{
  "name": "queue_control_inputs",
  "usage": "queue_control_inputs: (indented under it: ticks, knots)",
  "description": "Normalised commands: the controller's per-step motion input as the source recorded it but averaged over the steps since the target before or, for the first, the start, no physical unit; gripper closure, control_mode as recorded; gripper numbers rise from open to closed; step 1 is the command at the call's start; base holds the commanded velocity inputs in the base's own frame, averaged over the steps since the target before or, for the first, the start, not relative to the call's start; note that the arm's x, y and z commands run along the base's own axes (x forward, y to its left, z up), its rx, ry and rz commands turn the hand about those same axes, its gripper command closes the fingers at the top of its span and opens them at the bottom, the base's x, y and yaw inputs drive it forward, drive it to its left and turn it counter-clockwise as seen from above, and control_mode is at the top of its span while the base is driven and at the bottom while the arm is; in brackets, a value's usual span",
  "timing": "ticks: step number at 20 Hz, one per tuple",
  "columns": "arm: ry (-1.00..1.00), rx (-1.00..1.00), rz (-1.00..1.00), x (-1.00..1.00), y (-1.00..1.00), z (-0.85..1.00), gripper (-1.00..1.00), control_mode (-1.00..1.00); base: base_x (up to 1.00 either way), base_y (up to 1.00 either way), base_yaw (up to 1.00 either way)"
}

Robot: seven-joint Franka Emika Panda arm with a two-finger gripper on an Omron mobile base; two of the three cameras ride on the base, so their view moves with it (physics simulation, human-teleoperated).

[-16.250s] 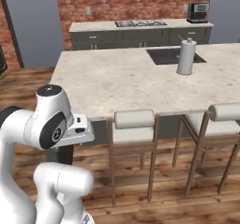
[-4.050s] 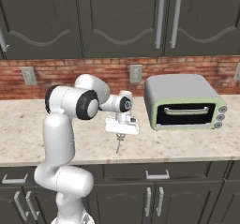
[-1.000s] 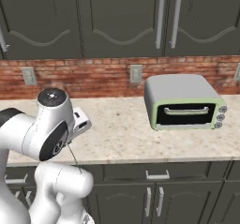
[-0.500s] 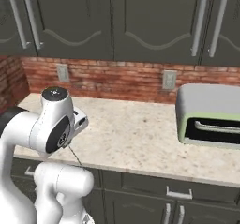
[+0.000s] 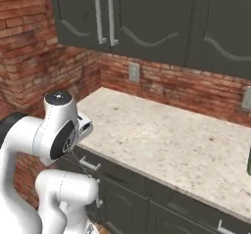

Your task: Take the fork and place it on the left side of the plate. Then take the spoon and place it on the right side of the plate. Make sure they're directly next to the plate.

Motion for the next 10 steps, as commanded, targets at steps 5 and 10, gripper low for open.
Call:
queue_control_inputs:
  ticks: [5, 10]
  knots:
    - [0.00, 0.00, 0.00, 0.00, 0.00, 0.00, 1.00, 1.00, -0.63, 0.70, 0.64]
    - [0.00, 0.00, 0.00, 0.00, 0.00, 0.00, 1.00, 1.00, 0.05, 0.84, 0.54]
